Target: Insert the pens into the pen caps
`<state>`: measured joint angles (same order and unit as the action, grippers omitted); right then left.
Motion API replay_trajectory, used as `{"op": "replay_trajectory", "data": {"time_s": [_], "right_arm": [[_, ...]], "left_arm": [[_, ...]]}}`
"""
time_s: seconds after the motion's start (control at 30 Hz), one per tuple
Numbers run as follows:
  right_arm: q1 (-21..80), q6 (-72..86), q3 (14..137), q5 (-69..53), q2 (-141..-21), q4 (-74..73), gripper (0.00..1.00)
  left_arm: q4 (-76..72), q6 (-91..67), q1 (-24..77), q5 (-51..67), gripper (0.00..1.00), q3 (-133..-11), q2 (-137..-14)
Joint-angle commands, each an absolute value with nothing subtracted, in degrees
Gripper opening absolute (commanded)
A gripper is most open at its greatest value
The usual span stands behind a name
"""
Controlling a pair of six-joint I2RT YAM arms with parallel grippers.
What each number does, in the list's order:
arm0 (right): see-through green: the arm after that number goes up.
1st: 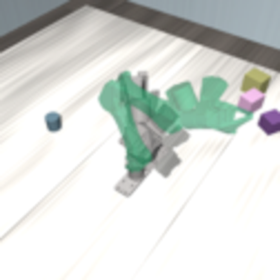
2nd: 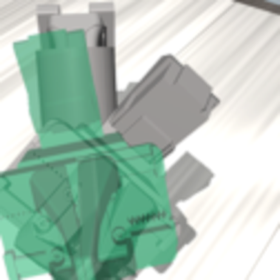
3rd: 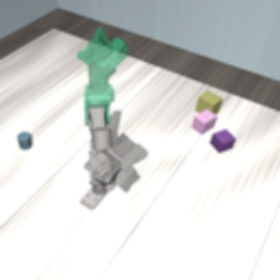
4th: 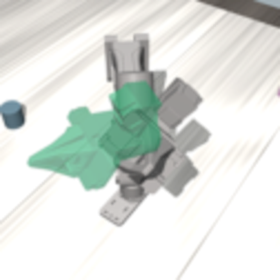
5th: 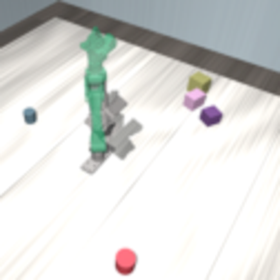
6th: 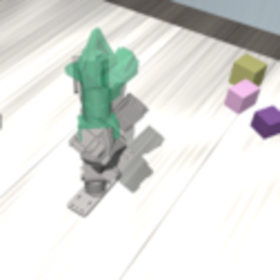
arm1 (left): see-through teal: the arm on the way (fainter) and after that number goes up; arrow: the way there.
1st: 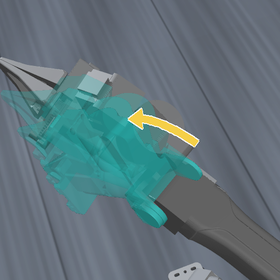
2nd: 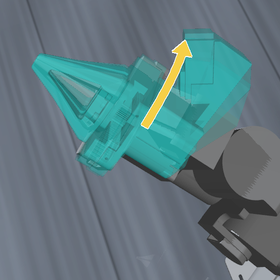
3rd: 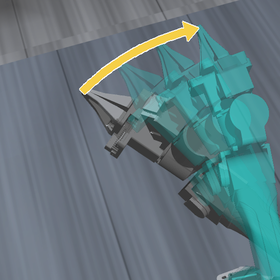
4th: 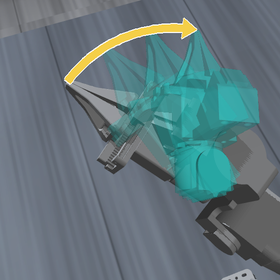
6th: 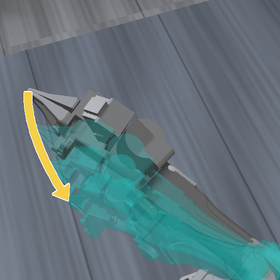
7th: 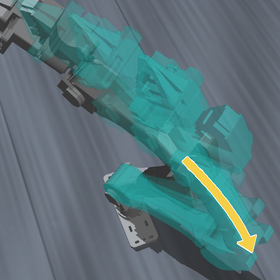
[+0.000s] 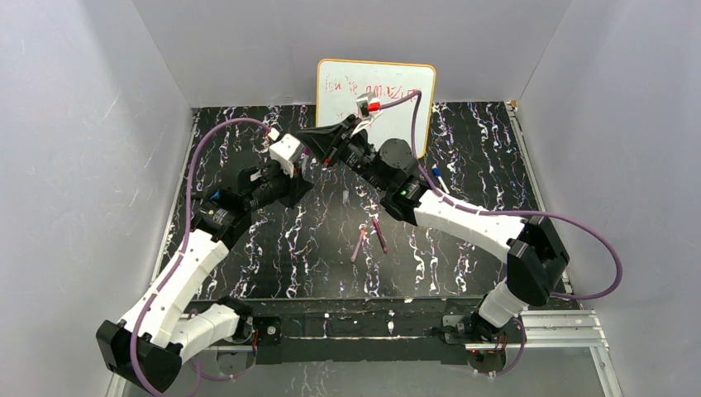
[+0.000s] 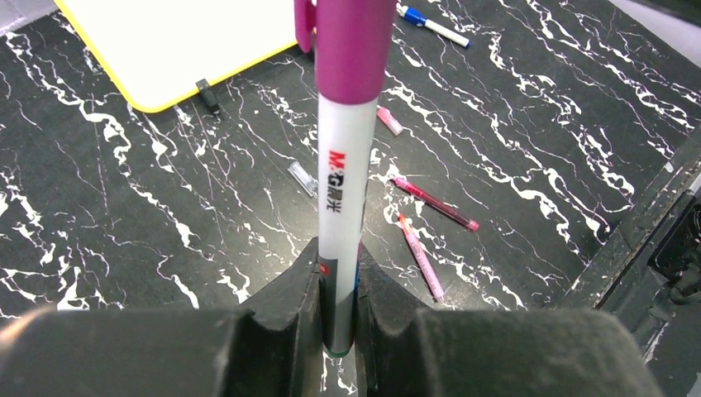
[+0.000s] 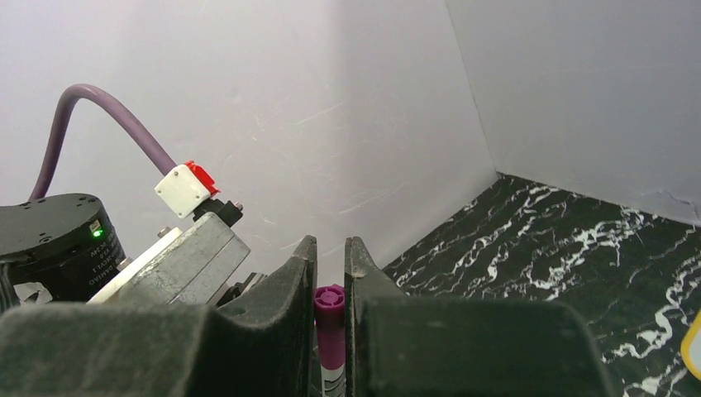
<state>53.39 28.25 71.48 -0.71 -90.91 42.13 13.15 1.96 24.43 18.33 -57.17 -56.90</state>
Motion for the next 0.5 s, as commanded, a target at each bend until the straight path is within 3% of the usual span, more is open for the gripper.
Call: {"op": "replay_trajectory", "data": {"time_s": [0.0,0.07,0.13,0.2,0.27,0.3,0.33,0.47], "right_arm": [[59.76,29.8,67.37,-2.22,-92.96,21.13,0.01],[59.72,29.84,66.99,5.95,-91.08,21.18,0.05],[59.28,29.04,66.88,9.58,-89.78,22.13,0.18],[58.73,28.15,68.18,10.06,-89.93,22.19,0.46],[58.27,27.58,69.92,10.23,-90.68,21.02,0.68],[58.15,27.45,70.44,10.49,-91.01,20.74,0.87],[57.98,27.49,70.64,11.25,-91.13,20.74,0.97],[56.94,28.36,69.98,21.62,-88.52,20.09,0.99]], "left_arm": [[-3.94,0.44,23.38,18.82,0.0,-56.59,-54.74],[-3.23,0.37,23.38,18.83,0.0,-52.43,-53.26],[-2.54,-1.72,23.38,18.32,0.0,-49.66,-51.73],[-0.87,-2.16,23.38,18.1,0.0,-48.08,-50.94],[0.39,-2.65,23.38,18.07,0.0,-46.85,-50.45],[1.53,-2.78,23.38,18.04,0.0,-46.21,-50.41],[2.26,-3.06,23.42,17.77,0.0,-45.62,-50.44],[2.81,-5.5,23.38,17.66,0.0,-42.18,-50.57]]}}
